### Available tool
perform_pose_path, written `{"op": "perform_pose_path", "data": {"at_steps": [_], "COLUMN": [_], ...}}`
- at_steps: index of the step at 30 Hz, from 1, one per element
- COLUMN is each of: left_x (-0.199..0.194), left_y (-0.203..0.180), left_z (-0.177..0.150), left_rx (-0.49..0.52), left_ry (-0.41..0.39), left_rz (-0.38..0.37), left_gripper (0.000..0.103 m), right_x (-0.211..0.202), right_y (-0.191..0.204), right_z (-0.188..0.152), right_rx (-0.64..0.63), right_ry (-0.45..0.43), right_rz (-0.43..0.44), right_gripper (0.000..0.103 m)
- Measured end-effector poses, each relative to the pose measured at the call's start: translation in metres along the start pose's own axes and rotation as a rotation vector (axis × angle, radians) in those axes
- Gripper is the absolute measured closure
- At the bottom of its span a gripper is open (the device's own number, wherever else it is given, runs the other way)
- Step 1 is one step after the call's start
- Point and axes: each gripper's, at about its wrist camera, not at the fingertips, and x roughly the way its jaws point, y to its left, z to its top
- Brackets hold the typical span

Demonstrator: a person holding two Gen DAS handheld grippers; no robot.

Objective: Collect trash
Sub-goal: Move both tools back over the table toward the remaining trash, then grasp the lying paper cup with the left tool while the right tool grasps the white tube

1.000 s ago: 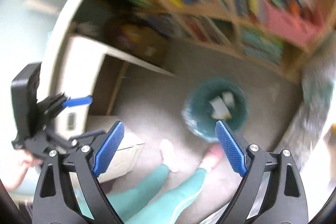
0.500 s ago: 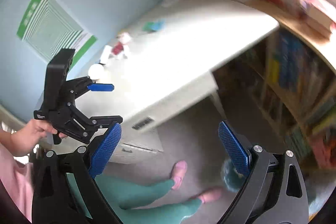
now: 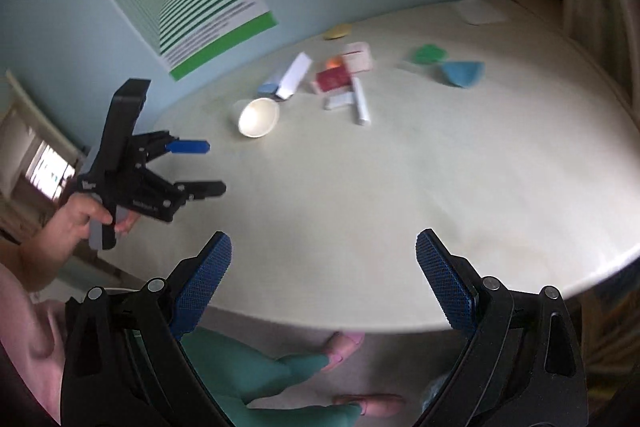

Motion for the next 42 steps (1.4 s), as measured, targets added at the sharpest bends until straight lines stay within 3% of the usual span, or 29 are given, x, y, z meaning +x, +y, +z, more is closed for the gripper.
{"op": "perform_pose_path", "data": {"at_steps": [11, 23, 26, 27, 29, 31, 36, 38, 39, 40, 42], "left_x": [0.021, 0.074, 0.081, 0.082, 0.084, 0.085, 0.080, 0.079, 0.078, 0.078, 0.084], "left_y": [0.104, 0.139, 0.145, 0.147, 0.152, 0.155, 0.164, 0.166, 0.168, 0.169, 0.174], "left_z": [0.016, 0.036, 0.035, 0.034, 0.031, 0.029, 0.024, 0.022, 0.021, 0.021, 0.024], "left_rx": [-0.117, -0.258, -0.287, -0.298, -0.321, -0.334, -0.365, -0.374, -0.379, -0.380, -0.385], "left_ry": [-0.013, 0.018, 0.030, 0.033, 0.037, 0.040, 0.030, 0.029, 0.031, 0.031, 0.056], "left_rz": [0.119, 0.230, 0.262, 0.261, 0.282, 0.285, 0.255, 0.253, 0.250, 0.251, 0.239], "left_gripper": [0.007, 0.007, 0.017, 0.024, 0.025, 0.026, 0.028, 0.034, 0.044, 0.086, 0.089], "right_x": [0.067, 0.136, 0.154, 0.159, 0.173, 0.188, 0.220, 0.229, 0.233, 0.236, 0.240], "right_y": [0.027, -0.006, -0.019, -0.022, -0.027, -0.031, -0.037, -0.037, -0.036, -0.035, -0.032], "right_z": [0.068, 0.121, 0.131, 0.133, 0.136, 0.139, 0.139, 0.138, 0.138, 0.137, 0.135], "right_rx": [-0.085, -0.177, -0.188, -0.200, -0.234, -0.265, -0.307, -0.329, -0.337, -0.354, -0.382], "right_ry": [0.030, 0.165, 0.201, 0.207, 0.214, 0.233, 0.286, 0.294, 0.297, 0.297, 0.284], "right_rz": [0.037, 0.038, -0.012, -0.036, -0.087, -0.121, -0.173, -0.194, -0.200, -0.215, -0.233], "right_gripper": [0.010, 0.010, 0.011, 0.012, 0.012, 0.035, 0.045, 0.046, 0.046, 0.049, 0.053]}}
